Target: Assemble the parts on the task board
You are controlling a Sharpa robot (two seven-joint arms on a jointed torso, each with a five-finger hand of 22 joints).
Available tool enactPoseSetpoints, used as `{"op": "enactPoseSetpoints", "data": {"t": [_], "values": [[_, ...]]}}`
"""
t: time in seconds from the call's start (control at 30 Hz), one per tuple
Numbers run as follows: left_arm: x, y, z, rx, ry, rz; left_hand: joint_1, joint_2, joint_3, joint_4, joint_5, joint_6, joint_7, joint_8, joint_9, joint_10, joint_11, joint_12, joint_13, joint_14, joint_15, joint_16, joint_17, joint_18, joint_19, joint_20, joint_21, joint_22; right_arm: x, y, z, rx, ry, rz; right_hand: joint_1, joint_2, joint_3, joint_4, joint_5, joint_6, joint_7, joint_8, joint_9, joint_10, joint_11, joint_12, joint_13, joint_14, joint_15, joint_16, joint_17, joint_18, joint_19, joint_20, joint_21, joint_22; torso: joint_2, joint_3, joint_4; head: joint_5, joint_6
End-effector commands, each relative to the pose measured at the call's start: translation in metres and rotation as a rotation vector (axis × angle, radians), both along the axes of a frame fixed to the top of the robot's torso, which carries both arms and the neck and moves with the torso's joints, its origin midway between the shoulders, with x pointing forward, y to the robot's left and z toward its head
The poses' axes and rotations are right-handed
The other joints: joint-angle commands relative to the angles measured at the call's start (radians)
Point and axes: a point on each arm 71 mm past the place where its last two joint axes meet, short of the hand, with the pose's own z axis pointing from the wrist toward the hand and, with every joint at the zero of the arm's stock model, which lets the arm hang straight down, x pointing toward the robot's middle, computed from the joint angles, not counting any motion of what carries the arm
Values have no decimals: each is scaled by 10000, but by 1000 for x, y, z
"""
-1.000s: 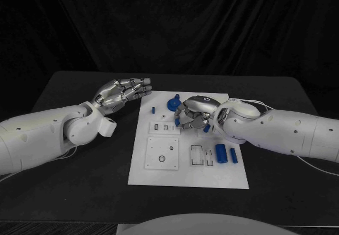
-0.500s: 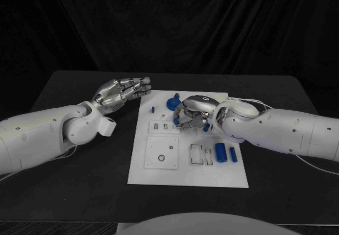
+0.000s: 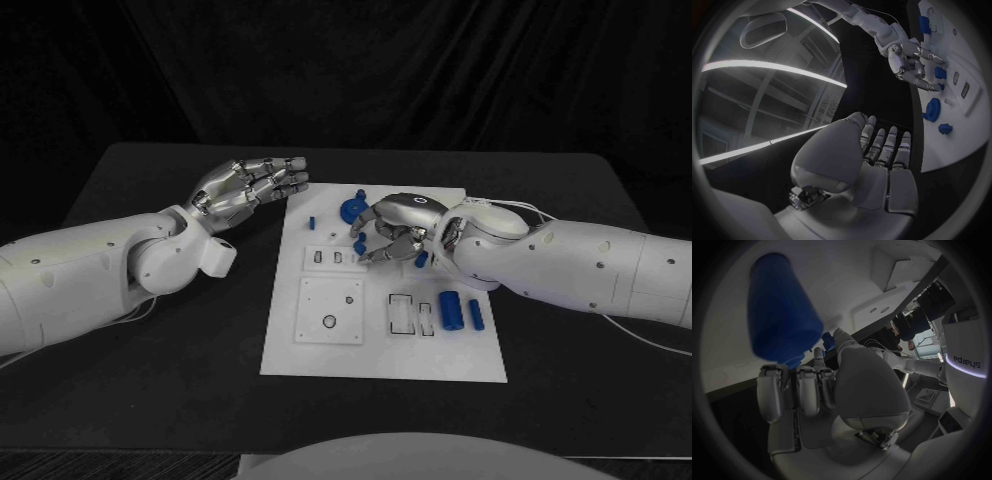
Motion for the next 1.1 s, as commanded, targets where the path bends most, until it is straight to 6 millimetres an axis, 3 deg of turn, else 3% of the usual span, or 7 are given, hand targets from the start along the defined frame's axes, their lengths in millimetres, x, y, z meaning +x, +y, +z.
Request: {"op": "enactPoseSetpoints", "data": {"t": [0.03,0.47,0.7,0.73,0.77,1.03,1.1], "values": [[-1,-1,1,-172,-64,-53,-26,-101,82,4,-5,-89,5,55,-7,-59,-7,-6,-11,-62,24,-36,-16,-105,-82,6,-44,-13,-3,0,4,417,-515,243,-302,-172,-162,276,-661,-227,-18,-118,-164,1060,-82,26,2635,1040,-84,25,2635,47,780,-31,-44,2471,-2,1,-3,21,7],[-3,5,3,430,-827,309,-42,-246,108,-57,-84,-95,-1,75,-4,-38,24,94,3,54,69,95,10,-98,32,23,3,13,-13,-20,37,1313,-1643,496,-862,-461,-1573,350,-829,-486,-24,-193,-465,1060,-95,26,2635,1025,-105,-2,2583,59,749,-66,-91,2454,-3,9,-8,96,67],[-10,4,6,1387,-2058,575,-309,-514,45,323,-1130,196,-50,210,14,1052,614,1535,200,1484,224,1371,207,-185,1060,12,490,201,-13,-43,63,1775,-2021,167,-1500,289,-1418,322,-832,95,24,135,-474,1060,-52,26,2635,1040,-67,24,2633,50,768,-34,-63,2466,-8,3,-7,154,93],[-11,5,7,1486,-2204,653,-289,-545,56,367,-1181,312,-42,245,22,1116,649,1619,199,1597,246,1473,203,-206,1220,10,566,223,-12,-48,68,1814,-2015,74,-1412,813,-1188,251,-413,570,31,402,-408,1060,-35,26,2635,1040,-47,25,2635,39,795,-13,-20,2482,-13,12,-2,149,104],[-11,5,8,1509,-2239,674,-283,-548,60,371,-1183,325,-43,249,23,1124,653,1630,199,1607,249,1484,201,-208,1244,9,577,226,-12,-50,69,1814,-2007,47,-1412,813,-1188,251,-413,570,31,402,-408,1060,-35,26,2635,1040,-47,25,2635,39,795,-13,-20,2482,-16,16,-5,152,104],[-11,2,10,1646,-2418,595,39,-563,363,231,-615,454,-41,260,15,1263,711,1896,192,1688,252,1673,140,-242,1292,-4,574,187,0,-59,65,1068,-1011,-247,862,1311,-98,-866,5031,1728,-16,777,-389,1060,13,26,2635,1040,-20,25,2635,50,768,-4,-56,2468,-20,25,-5,94,95],[-11,0,10,1644,-2362,475,69,-552,405,209,-564,452,-41,256,13,1245,710,1900,185,1672,256,1675,134,-246,1263,-4,557,177,3,-59,60,859,-774,-314,1086,1414,207,-1044,4728,2167,-36,895,-344,1060,70,26,2635,1040,30,25,2635,56,751,44,-81,2458,-24,27,-19,116,79]]}}
